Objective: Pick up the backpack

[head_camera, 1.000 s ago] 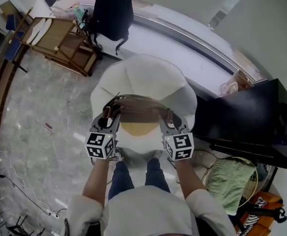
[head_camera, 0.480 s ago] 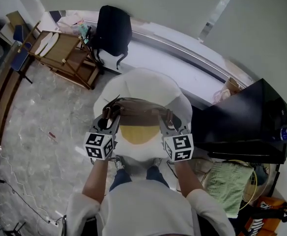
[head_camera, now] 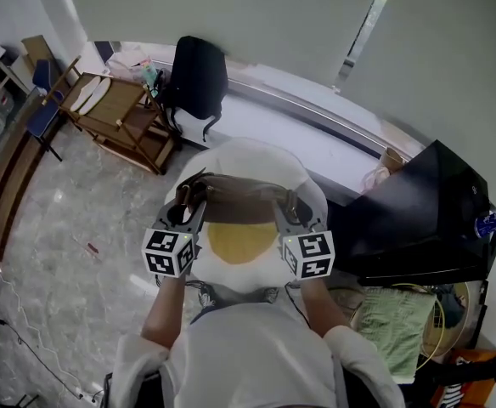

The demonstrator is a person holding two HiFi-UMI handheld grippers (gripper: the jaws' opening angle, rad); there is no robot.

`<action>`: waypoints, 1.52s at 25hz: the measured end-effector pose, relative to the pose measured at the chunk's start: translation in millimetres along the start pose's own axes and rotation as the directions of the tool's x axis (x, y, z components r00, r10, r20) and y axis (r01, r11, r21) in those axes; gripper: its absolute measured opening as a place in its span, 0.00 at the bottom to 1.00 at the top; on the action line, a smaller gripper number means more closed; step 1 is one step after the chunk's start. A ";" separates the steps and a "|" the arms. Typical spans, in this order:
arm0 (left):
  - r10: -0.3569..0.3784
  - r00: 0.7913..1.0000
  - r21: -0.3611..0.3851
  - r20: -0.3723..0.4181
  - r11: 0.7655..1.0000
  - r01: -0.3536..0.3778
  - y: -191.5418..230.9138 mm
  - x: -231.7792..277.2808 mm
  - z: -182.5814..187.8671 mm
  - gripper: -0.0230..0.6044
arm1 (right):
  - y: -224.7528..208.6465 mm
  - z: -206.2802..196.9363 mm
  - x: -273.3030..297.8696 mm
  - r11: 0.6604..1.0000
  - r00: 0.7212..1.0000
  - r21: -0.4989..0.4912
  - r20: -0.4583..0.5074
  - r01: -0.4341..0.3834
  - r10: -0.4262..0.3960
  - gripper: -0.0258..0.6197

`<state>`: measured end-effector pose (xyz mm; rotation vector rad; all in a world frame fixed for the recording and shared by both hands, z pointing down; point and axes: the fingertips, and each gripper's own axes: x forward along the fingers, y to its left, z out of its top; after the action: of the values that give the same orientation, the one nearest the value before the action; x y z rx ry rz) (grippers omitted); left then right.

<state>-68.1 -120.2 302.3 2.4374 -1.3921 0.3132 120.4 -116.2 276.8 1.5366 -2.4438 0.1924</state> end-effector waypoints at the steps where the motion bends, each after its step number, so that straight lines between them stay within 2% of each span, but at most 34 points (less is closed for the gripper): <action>1: 0.000 1.000 0.003 0.001 1.000 0.000 -2.3 -2.8 3.4 0.28 | 0.3 3.5 -3.3 1.000 1.000 0.000 0.006 0.001 -0.001 0.29; 20: 0.019 0.997 0.050 0.075 0.999 -0.023 -20.8 -39.2 49.6 0.27 | 6.8 50.4 -32.0 1.000 0.995 -0.016 0.103 0.000 0.001 0.29; 29: 0.026 0.992 0.058 0.126 0.998 -0.033 -14.3 -48.9 65.0 0.27 | 14.1 70.0 -30.5 0.999 0.988 -0.047 0.154 0.011 -0.003 0.29; 38: 0.031 0.990 0.052 0.140 0.998 -0.038 -8.0 -53.2 70.0 0.27 | 20.2 77.5 -26.7 0.998 0.986 -0.067 0.168 0.015 -0.004 0.28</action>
<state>-85.6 -100.4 218.1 2.5243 -1.5036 0.1940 102.6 -102.9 195.3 1.5942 -2.5408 -0.0227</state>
